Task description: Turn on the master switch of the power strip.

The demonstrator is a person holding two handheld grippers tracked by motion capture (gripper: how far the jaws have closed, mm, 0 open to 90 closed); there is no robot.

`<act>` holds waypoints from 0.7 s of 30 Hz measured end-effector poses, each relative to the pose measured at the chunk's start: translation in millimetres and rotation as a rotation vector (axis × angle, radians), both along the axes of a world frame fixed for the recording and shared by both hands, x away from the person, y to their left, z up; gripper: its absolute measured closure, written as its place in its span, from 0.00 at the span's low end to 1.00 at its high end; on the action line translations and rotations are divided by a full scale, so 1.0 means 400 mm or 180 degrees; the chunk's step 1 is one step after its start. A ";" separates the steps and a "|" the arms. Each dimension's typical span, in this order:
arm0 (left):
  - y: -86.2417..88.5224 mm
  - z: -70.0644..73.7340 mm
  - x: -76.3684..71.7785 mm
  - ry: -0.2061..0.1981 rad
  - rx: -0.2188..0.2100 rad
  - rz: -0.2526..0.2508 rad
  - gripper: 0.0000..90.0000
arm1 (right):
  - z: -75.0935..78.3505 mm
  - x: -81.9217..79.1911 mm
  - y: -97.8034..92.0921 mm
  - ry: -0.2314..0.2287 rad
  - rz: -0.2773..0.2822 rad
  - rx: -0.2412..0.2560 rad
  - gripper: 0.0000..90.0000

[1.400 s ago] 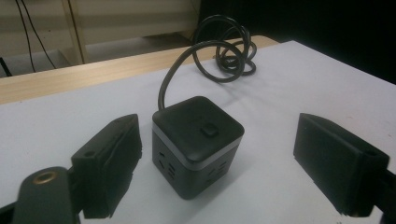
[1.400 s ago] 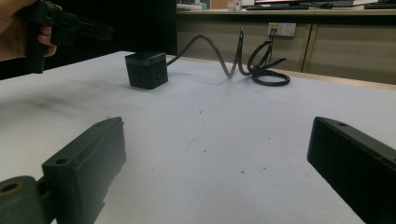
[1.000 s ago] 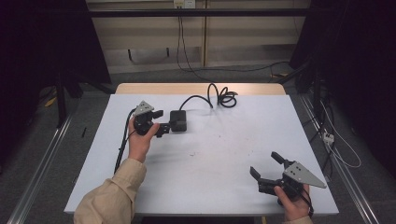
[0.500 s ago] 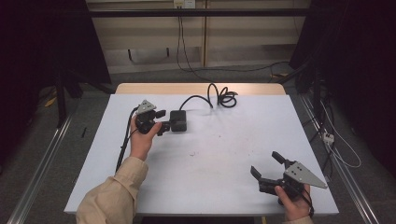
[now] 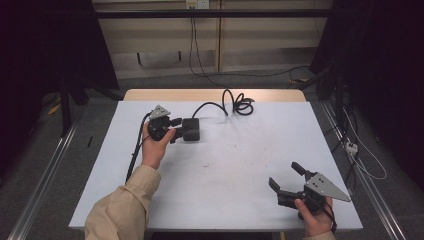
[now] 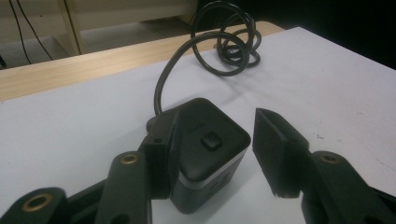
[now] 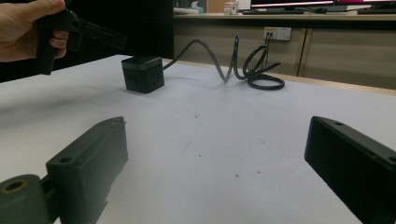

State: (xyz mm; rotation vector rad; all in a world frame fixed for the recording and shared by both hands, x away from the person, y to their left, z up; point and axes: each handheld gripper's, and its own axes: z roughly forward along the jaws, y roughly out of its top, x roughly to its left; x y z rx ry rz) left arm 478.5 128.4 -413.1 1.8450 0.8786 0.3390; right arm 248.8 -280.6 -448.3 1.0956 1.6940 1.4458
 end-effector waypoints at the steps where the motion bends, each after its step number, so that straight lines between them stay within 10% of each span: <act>1: -0.001 0.000 0.001 0.0000 -0.0008 -0.0010 0.62 | 0.000 0.000 0.000 0.0000 -0.0001 -0.0001 0.06; 21: -0.013 0.001 0.015 0.0032 -0.0022 -0.0076 0.75 | -0.001 0.004 -0.001 -0.0006 0.0003 -0.0006 0.06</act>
